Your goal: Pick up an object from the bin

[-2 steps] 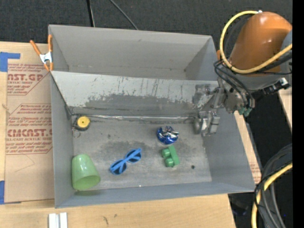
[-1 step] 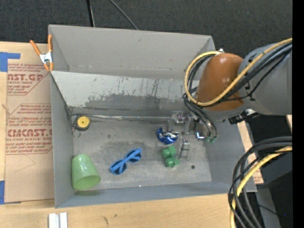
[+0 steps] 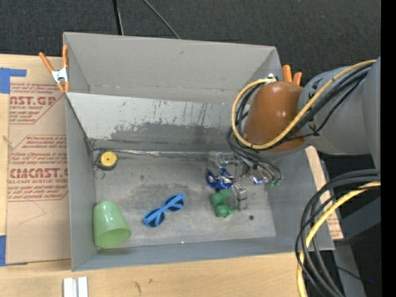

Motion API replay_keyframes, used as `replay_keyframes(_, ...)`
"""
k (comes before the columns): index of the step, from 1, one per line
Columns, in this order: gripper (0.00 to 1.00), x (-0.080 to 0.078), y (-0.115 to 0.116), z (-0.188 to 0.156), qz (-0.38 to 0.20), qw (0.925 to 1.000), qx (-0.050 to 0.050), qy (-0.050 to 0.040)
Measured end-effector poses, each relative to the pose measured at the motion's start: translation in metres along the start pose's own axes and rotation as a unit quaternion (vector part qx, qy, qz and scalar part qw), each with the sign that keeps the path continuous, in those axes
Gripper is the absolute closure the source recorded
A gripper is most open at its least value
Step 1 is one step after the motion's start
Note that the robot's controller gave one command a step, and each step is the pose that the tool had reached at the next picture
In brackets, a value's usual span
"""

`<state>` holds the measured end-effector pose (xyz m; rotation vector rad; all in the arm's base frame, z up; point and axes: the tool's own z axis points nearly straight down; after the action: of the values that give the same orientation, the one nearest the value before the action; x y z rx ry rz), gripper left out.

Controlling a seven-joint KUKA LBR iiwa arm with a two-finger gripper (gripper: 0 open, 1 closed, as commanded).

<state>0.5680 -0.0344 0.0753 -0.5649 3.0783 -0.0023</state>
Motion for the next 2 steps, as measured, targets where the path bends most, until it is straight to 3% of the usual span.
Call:
replay_keyframes(1,0.0,0.0028,-0.0098,0.0011,-0.284,0.9588,0.0,-0.0029)
replay_keyframes(2,1.0,0.0038,-0.0078,0.001,-0.284,0.9589,-0.003,0.0005)
